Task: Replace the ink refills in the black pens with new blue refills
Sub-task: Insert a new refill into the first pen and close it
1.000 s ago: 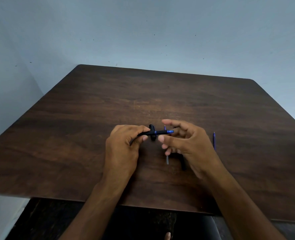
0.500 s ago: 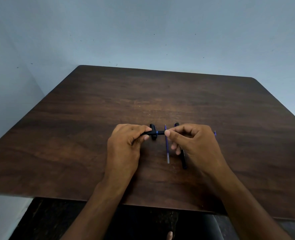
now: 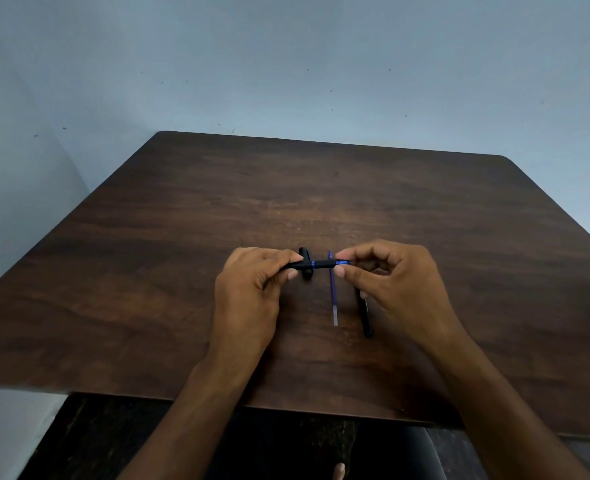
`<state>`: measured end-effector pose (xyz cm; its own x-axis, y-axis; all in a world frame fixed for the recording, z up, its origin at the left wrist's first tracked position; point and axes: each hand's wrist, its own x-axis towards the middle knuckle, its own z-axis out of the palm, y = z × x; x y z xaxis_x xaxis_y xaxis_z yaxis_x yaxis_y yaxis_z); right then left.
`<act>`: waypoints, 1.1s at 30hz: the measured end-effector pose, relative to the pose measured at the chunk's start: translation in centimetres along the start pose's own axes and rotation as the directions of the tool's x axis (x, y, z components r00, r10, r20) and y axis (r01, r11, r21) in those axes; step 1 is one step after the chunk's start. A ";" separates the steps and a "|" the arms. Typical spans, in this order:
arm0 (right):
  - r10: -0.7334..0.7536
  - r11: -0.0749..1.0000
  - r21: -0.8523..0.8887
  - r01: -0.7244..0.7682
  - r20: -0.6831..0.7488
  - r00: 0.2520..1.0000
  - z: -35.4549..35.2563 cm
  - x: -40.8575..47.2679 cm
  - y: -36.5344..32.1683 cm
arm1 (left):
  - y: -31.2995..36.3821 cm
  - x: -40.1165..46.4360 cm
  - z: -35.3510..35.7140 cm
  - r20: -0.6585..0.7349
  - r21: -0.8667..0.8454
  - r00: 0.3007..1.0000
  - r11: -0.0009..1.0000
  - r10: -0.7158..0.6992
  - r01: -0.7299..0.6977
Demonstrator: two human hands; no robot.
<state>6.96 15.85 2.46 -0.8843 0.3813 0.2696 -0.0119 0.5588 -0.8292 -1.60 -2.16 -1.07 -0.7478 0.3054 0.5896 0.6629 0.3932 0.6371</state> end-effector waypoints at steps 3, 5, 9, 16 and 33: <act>0.001 1.000 -0.031 -0.001 -0.005 1.000 -0.1 0.0 0.0 | 0.1 0.0 0.0 0.004 0.010 1.000 1.000 0.005 -0.005; -0.009 0.999 -0.040 0.009 -0.004 1.000 0.0 0.1 -0.2 | 0.1 -0.1 0.0 0.001 0.017 1.000 1.000 0.016 -0.016; -0.032 0.997 -0.074 0.030 -0.024 0.999 0.2 0.0 0.0 | 0.0 0.0 0.0 0.002 0.027 1.000 0.999 0.024 -0.024; -0.072 0.997 -0.031 0.071 -0.016 0.997 0.2 -0.2 0.1 | -0.1 0.0 0.1 -0.006 0.012 1.000 1.000 0.023 -0.023; -0.042 0.998 0.050 0.041 0.024 0.999 0.3 0.2 0.4 | 0.1 0.1 0.0 0.001 0.043 0.999 0.998 0.035 -0.035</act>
<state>6.59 15.91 2.01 -0.8940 0.3396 0.2923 -0.0713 0.5362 -0.8411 -1.59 -2.09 -0.98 -0.7245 0.3198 0.6106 0.6861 0.4196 0.5943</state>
